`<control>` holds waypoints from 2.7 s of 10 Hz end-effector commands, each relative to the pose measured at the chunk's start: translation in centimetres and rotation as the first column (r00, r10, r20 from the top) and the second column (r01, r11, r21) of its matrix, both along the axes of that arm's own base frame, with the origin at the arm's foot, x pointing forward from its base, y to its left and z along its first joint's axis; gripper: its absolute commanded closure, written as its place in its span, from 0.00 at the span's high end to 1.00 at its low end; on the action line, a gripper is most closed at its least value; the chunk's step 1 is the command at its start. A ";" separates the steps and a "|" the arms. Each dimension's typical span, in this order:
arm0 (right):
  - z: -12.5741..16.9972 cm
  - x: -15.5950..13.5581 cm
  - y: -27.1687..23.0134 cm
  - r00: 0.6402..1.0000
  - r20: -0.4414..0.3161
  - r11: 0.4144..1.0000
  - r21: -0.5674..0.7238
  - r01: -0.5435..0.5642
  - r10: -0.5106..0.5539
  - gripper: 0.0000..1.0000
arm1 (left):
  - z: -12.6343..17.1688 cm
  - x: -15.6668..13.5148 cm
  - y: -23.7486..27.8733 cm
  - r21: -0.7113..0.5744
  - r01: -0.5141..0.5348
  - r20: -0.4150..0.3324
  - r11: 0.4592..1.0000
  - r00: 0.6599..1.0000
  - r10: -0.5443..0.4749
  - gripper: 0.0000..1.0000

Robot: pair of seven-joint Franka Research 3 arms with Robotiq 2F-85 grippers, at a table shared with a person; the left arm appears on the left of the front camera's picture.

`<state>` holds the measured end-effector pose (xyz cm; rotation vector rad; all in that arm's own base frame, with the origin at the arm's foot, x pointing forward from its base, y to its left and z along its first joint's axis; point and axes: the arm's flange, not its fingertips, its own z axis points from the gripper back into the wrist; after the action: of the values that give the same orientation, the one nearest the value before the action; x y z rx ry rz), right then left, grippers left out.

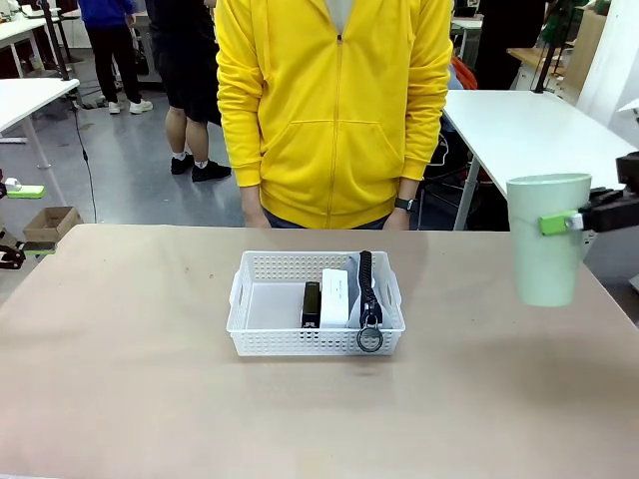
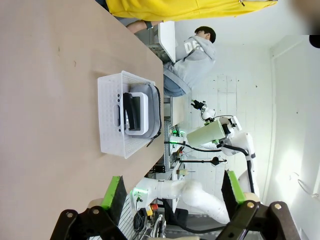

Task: Efficiently arrange items inside the basket to fit them all.
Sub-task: Pick up the Reusable plastic cup and place it inside the Organizing basket.

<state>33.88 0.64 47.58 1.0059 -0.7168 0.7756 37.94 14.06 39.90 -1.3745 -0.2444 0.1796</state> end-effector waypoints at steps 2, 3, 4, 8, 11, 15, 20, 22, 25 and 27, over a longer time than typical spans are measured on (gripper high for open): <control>-1.6 -0.3 3.0 0.995 -0.046 0.993 -0.073 0.088 -0.092 0.32 | 0.2 -0.3 -0.1 0.002 0.002 -0.007 1.000 1.000 -0.002 1.00; 0.4 -0.1 1.0 0.998 -0.041 0.999 -0.016 0.042 -0.043 0.32 | 0.2 -0.3 -0.1 0.002 0.002 -0.007 1.000 1.000 -0.002 1.00; 0.4 -0.1 1.0 0.998 -0.041 0.999 -0.016 0.042 -0.043 0.32 | 0.2 -0.3 -0.1 0.002 0.002 -0.007 1.000 1.000 -0.002 1.00; 0.4 -0.1 1.0 0.998 -0.041 0.999 -0.016 0.042 -0.043 0.32 | 0.2 -0.3 -0.1 0.002 0.002 -0.007 1.000 1.000 -0.002 1.00; 2.3 1.6 9.2 0.985 -0.170 0.993 -0.114 0.009 -0.029 0.92 | 0.2 -0.3 -0.1 0.002 0.002 -0.007 1.000 1.000 -0.002 1.00; 2.0 4.2 26.1 0.907 -0.383 0.970 -0.226 0.092 -0.176 0.92 | 0.2 -0.3 -0.1 0.002 0.002 -0.007 1.000 1.000 -0.002 1.00; -4.2 9.4 40.1 0.770 -0.348 0.790 -0.530 0.309 -0.535 0.92 | 0.2 -0.3 -0.1 0.002 0.002 -0.007 1.000 1.000 -0.002 1.00; -4.3 9.9 39.1 0.766 -0.356 0.807 -0.484 0.339 -0.535 0.92 | 0.2 -0.3 -0.1 0.002 0.002 -0.007 1.000 1.000 -0.002 1.00; -7.6 8.0 38.0 0.790 -0.343 0.813 -0.494 0.308 -0.508 0.92 | 0.2 -0.3 -0.1 0.002 0.002 -0.007 1.000 1.000 -0.002 1.00; -6.3 7.9 36.3 0.723 -0.385 0.795 -0.473 0.379 -0.574 0.92 | 0.2 -0.3 -0.1 0.002 0.002 -0.007 1.000 1.000 -0.002 1.00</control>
<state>42.61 38.81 40.21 0.5618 -0.3016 0.2105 37.95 14.05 39.87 -1.3740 -0.2436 0.1800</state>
